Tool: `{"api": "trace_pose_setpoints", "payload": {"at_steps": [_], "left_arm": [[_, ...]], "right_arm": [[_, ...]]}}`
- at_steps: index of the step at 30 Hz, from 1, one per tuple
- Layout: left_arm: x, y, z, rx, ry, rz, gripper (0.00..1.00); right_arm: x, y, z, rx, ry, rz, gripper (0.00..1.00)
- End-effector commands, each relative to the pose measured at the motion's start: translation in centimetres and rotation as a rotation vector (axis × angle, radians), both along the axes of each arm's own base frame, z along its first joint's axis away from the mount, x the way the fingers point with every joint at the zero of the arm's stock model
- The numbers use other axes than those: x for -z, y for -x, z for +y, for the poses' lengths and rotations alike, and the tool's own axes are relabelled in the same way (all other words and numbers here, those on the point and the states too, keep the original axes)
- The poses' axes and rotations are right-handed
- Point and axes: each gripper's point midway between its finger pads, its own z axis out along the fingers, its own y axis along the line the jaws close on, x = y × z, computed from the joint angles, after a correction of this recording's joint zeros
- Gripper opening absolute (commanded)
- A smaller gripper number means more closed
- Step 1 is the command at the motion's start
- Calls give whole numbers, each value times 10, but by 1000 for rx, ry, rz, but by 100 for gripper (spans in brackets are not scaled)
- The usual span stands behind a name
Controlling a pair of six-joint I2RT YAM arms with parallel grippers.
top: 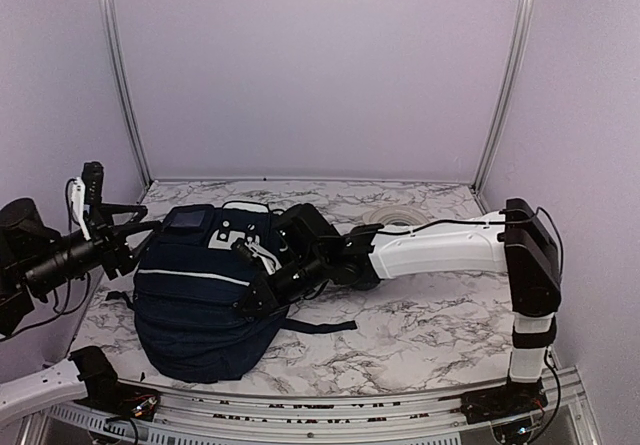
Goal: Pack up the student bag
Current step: Adjust the student bag at the center of the board, then hold the upper front pocket of the student bag.
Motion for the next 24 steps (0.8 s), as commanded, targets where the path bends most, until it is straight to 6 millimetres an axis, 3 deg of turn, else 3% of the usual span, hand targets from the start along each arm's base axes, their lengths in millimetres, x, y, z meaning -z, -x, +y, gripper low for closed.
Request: {"api": "trace_pose_setpoints", "payload": {"at_steps": [1, 3, 5, 7, 9, 12, 15, 17, 24], "left_arm": [[-34, 20, -19, 157, 115, -135, 58], [7, 16, -41, 244, -44, -6, 52], [46, 29, -65, 398, -178, 98, 53], [60, 52, -86, 559, -226, 109, 55], [67, 61, -94, 609, -293, 27, 55], [102, 40, -88, 525, -532, -92, 53], [143, 23, -81, 487, -771, -78, 35], [162, 18, -79, 488, -875, -52, 31], [181, -2, -61, 422, -1072, -114, 40]], "right_arm": [[-32, -20, 4, 32, -85, -84, 0], [-33, -23, 2, 33, -84, -87, 0], [-35, -27, -1, 43, -80, -93, 0], [-35, -29, -4, 54, -76, -78, 0], [-38, -30, -5, 61, -88, -70, 0], [-41, -29, -4, 58, -105, -65, 0], [-42, -28, -3, 51, -106, -62, 0], [-41, -29, -5, 51, -101, -64, 0], [-41, -27, -5, 48, -108, -55, 0]]}}
